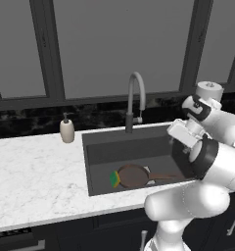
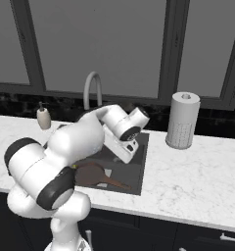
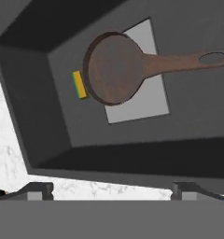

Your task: Pick the pan and sponge and place them into the sink. Then turn on the water.

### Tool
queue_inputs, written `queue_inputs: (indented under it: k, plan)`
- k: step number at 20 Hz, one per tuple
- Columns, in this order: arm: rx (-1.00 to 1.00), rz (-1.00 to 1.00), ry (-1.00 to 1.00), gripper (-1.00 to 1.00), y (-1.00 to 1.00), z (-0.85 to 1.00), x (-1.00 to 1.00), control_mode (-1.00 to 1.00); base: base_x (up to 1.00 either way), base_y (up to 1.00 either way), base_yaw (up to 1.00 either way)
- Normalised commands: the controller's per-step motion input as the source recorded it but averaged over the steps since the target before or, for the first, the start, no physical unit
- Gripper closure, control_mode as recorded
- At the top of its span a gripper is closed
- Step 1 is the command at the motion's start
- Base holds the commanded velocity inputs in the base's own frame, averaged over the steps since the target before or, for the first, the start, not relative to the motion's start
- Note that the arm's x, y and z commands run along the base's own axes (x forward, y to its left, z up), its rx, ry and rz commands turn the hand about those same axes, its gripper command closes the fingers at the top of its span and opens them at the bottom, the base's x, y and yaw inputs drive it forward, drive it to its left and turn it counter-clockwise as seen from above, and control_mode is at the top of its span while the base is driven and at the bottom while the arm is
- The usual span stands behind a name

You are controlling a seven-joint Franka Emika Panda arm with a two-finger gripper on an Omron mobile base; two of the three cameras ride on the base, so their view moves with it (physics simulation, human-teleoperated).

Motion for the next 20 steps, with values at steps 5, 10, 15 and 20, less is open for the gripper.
queue_inputs:
  k: [5,10,15,20]
  plan:
    - [0.04,0.0,0.0,-1.0,0.06,-0.07,0.16,-1.0,0.0,0.0,0.0]
    - [0.0,0.0,-0.04,-1.0,0.01,-0.08,0.0,-1.0,0.0,0.0,0.0]
    - [0.02,0.0,-0.38,-1.0,0.2,-0.26,0.0,-1.0,0.0,0.0,0.0]
    - [0.07,0.0,-0.4,-1.0,0.22,0.0,0.13,-1.0,0.0,0.0,0.0]
